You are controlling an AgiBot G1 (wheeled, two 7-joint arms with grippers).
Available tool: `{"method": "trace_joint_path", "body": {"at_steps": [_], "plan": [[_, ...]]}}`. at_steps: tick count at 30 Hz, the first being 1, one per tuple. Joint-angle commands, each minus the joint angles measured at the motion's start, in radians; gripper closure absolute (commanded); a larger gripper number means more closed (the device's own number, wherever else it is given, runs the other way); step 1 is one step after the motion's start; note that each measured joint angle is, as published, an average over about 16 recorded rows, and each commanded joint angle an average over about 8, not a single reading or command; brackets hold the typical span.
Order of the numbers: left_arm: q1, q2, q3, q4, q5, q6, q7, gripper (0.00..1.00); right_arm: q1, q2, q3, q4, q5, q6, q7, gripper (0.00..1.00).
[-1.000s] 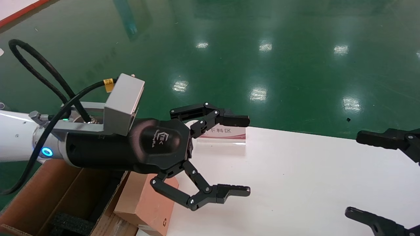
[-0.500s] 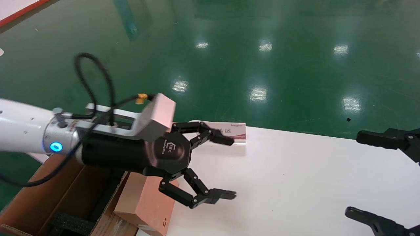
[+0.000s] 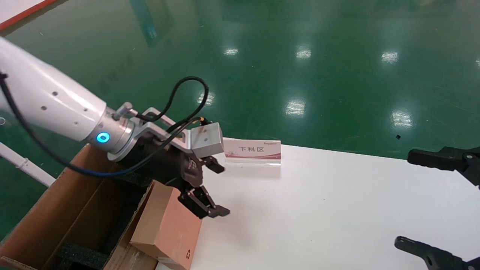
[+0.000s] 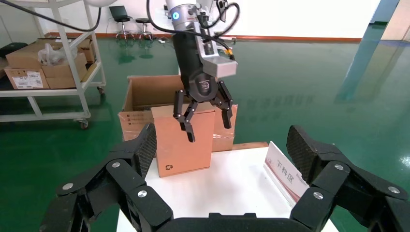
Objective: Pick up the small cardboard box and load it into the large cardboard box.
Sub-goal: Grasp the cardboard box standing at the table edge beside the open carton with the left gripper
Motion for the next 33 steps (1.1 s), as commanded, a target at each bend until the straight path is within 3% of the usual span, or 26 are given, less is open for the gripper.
{"method": "trace_joint_path", "body": {"at_steps": [1, 11, 25, 33], "plan": [[-0.058, 0.011, 0.076, 0.001, 0.039, 0.001, -0.068, 0.00, 0.000, 0.000, 0.000, 0.000, 0.000, 0.000, 0.000, 0.00], [-0.240, 0.005, 0.325, -0.004, 0.103, -0.010, -0.320, 0.00, 0.000, 0.000, -0.001, 0.000, 0.001, 0.000, 0.000, 0.00], [-0.400, 0.046, 0.536, -0.012, 0.118, -0.013, -0.491, 0.00, 0.000, 0.001, -0.002, 0.000, 0.001, 0.001, -0.001, 0.00], [-0.482, 0.064, 0.668, -0.014, 0.070, -0.016, -0.555, 0.00, 0.001, 0.001, -0.002, 0.000, 0.002, 0.001, -0.001, 0.00]]}}
